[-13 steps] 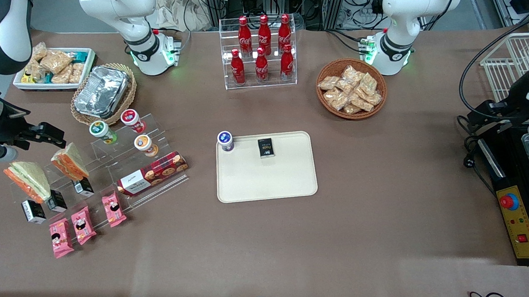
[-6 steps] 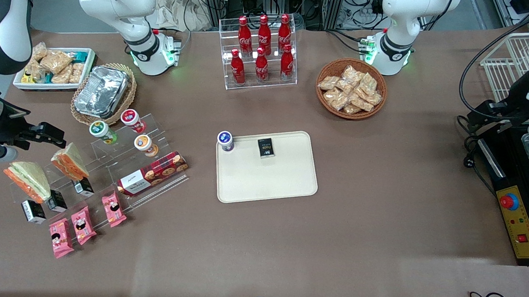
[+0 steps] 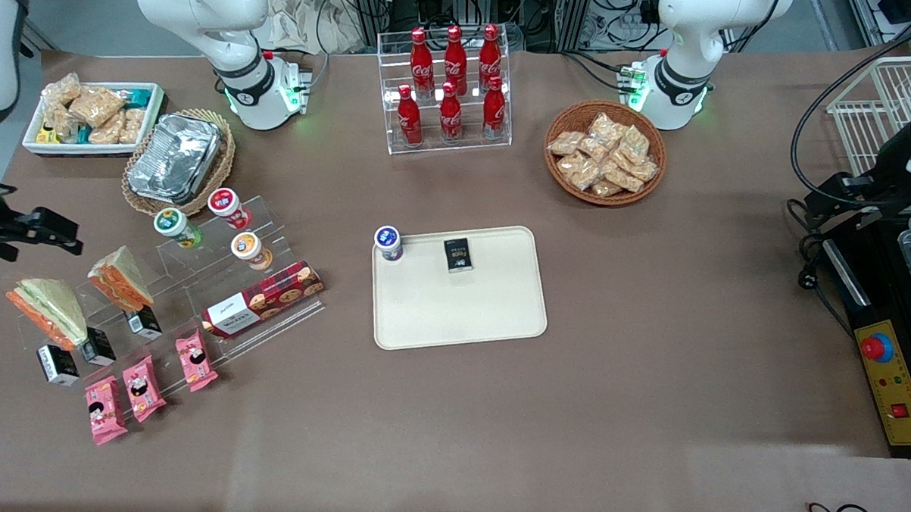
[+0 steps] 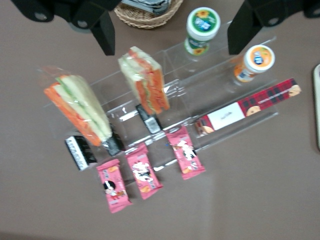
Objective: Place sandwich on tray
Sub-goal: 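Lower the open right gripper around the upright wrapped sandwich and close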
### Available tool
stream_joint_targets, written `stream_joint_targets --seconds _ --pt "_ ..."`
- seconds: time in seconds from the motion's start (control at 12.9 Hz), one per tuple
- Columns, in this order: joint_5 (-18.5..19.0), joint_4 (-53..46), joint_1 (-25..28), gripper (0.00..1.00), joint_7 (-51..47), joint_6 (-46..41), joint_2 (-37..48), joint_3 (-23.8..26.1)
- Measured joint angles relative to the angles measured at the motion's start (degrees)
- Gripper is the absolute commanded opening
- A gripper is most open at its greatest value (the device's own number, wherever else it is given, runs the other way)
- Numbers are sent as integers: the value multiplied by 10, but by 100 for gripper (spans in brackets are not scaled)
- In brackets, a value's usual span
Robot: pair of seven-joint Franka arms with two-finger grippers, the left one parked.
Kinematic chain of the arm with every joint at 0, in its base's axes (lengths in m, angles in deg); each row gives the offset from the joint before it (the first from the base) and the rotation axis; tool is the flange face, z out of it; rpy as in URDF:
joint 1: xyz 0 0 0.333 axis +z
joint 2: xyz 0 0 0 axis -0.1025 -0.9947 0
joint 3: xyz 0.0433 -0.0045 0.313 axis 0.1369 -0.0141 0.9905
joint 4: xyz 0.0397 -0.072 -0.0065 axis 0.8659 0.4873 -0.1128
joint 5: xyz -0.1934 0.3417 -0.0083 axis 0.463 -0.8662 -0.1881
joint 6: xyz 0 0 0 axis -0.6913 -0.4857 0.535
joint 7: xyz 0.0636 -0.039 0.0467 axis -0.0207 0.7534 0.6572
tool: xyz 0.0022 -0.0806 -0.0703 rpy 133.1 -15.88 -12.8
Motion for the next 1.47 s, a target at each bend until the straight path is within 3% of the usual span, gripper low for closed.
stream_joint_targets --seconds 0.39,0.62,1.16,1.47 --pt "-3 1 -66 100 151 37 -25 -1" --pt "-40 2 -114 100 262 70 -67 -2" --pt "-43 2 -128 100 345 166 -150 -1" --pt "-43 3 -138 100 353 172 -175 -1"
